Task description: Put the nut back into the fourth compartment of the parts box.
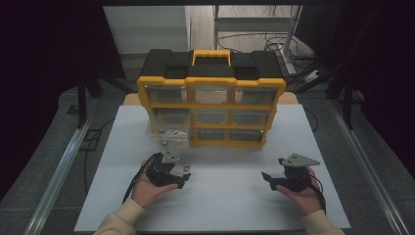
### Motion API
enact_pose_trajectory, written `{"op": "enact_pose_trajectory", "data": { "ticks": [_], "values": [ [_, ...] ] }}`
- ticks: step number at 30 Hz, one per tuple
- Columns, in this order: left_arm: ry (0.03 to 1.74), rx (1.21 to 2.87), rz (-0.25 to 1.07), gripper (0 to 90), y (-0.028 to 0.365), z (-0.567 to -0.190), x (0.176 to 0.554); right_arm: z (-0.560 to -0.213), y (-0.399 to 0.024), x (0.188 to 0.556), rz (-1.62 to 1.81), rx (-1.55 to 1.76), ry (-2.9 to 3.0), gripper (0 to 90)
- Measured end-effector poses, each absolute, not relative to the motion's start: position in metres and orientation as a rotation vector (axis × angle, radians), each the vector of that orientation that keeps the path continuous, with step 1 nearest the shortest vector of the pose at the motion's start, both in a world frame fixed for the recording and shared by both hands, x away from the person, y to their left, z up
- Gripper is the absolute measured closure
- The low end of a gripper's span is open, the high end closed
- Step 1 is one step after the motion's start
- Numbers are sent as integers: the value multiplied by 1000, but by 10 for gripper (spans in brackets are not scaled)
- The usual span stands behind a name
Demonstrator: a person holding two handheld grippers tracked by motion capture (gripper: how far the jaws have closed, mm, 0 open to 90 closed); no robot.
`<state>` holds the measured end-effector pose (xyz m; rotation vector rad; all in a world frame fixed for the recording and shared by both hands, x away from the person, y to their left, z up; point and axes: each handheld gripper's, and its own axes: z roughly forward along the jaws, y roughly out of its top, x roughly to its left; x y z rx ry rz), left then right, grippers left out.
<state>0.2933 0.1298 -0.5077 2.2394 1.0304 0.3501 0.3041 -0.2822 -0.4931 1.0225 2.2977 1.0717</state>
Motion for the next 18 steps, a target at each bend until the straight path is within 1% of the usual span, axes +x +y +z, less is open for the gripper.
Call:
{"op": "enact_pose_trajectory", "data": {
  "ticks": [11, 18],
  "values": [
    [1034, 2274, 372, 195, 113, -523, 303, -494, -281, 304, 1069, 1023, 2303, 172],
    [1075, 2266, 376, 242, 109, -528, 307, -494, -281, 304, 1068, 1019, 2307, 171]
  ]
}}
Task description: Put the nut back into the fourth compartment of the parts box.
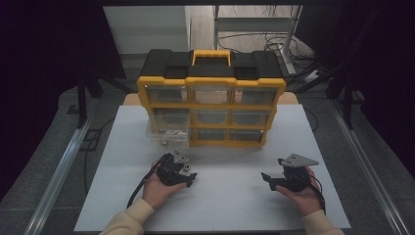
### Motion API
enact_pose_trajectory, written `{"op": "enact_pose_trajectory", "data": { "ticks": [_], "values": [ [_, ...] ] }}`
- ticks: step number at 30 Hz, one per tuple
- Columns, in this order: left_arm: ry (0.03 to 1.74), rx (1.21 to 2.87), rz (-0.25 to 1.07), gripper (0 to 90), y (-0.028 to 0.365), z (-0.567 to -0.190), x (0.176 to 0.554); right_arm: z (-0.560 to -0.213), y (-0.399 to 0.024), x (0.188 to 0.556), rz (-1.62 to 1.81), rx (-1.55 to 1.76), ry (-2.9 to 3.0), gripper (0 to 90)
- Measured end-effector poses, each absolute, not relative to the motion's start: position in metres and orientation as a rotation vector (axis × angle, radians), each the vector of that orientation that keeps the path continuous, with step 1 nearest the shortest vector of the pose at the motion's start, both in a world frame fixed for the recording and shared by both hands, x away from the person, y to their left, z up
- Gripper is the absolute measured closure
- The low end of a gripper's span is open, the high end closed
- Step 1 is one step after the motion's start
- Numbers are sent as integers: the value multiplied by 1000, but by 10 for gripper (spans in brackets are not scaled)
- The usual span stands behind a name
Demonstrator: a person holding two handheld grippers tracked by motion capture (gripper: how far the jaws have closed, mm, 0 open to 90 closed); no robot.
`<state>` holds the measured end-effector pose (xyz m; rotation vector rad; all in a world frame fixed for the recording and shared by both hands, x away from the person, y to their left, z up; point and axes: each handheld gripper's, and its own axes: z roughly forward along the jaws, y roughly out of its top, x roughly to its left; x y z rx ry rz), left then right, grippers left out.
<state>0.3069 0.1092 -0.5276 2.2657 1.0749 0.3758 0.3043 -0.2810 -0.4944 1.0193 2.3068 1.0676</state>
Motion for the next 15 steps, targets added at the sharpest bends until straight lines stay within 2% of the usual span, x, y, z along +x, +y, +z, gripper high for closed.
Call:
{"op": "enact_pose_trajectory", "data": {
  "ticks": [15],
  "values": [
    [1104, 2247, 363, 388, 104, -533, 311, -494, -281, 304, 1067, 1020, 2308, 172]
  ]
}}
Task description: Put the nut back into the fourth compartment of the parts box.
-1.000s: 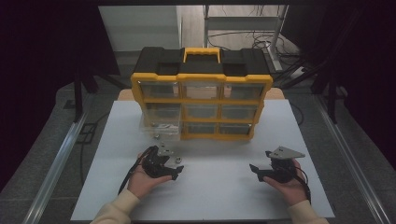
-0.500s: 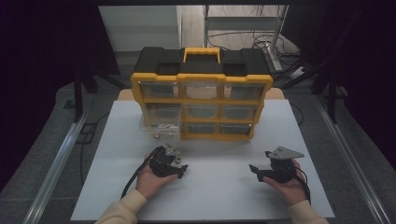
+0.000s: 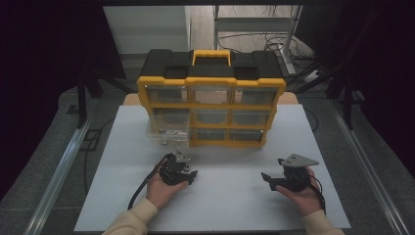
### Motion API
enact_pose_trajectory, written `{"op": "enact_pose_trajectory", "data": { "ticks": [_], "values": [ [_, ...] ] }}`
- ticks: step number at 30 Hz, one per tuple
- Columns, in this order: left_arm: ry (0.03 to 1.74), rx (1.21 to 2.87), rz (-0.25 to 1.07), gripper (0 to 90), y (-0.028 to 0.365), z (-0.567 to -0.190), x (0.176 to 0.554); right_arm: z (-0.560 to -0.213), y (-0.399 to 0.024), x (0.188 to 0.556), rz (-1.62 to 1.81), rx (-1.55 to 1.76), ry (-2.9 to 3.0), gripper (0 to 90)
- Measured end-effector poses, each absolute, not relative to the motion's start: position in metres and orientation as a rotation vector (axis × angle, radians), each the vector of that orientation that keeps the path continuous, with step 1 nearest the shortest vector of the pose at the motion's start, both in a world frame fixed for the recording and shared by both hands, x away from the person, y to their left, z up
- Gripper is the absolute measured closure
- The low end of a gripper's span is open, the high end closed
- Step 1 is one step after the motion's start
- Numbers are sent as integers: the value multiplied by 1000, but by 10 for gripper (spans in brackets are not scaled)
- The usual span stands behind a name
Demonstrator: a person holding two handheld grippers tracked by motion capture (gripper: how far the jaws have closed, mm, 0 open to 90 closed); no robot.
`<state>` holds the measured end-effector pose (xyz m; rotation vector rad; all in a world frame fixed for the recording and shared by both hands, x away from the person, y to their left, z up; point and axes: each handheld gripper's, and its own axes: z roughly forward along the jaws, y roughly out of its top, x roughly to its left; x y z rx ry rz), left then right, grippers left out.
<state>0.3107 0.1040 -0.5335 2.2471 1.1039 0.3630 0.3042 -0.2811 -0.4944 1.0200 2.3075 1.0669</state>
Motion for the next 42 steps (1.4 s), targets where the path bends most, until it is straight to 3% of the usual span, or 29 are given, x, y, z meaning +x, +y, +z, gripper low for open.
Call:
{"op": "enact_pose_trajectory", "data": {
  "ticks": [16, 42],
  "values": [
    [1095, 2242, 334, 693, 107, -532, 312, -495, -281, 304, 1067, 1020, 2309, 171],
    [1061, 2248, 309, 702, 109, -529, 307, -495, -282, 304, 1064, 1019, 2308, 171]
  ]
}}
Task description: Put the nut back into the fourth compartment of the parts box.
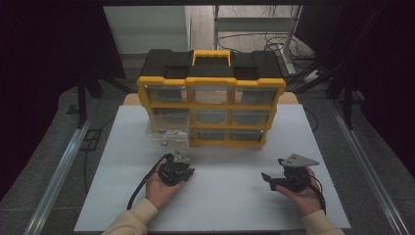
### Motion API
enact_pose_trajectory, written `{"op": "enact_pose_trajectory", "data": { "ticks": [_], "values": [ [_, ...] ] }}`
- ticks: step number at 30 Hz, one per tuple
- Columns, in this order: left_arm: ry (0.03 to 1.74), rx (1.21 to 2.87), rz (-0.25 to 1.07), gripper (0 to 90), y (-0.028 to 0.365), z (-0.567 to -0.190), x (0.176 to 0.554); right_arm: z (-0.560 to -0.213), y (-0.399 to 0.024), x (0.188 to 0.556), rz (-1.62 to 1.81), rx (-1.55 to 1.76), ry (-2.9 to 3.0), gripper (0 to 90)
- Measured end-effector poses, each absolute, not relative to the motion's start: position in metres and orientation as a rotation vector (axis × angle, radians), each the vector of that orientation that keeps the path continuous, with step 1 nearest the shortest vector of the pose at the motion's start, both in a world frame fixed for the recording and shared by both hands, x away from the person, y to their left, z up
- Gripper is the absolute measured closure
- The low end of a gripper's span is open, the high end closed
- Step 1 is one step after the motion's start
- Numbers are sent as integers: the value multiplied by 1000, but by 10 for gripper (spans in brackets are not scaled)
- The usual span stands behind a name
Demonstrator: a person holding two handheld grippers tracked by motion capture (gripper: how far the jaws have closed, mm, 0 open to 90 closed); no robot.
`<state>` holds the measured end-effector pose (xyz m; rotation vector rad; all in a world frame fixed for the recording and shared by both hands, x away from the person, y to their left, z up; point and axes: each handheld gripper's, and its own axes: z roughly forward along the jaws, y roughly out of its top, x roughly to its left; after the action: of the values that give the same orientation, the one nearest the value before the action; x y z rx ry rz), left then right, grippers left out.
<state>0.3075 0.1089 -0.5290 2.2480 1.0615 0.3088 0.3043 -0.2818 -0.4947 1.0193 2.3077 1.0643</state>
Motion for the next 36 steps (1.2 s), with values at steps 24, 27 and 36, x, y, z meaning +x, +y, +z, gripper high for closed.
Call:
{"op": "enact_pose_trajectory", "data": {
  "ticks": [24, 27, 36],
  "values": [
    [1052, 2209, 301, 703, 117, -518, 291, -494, -282, 304, 1066, 1018, 2307, 171],
    [1046, 2202, 303, 703, 120, -513, 288, -494, -282, 304, 1066, 1019, 2306, 171],
    [1041, 2183, 294, 703, 130, -506, 283, -494, -282, 304, 1067, 1021, 2308, 171]
  ]
}}
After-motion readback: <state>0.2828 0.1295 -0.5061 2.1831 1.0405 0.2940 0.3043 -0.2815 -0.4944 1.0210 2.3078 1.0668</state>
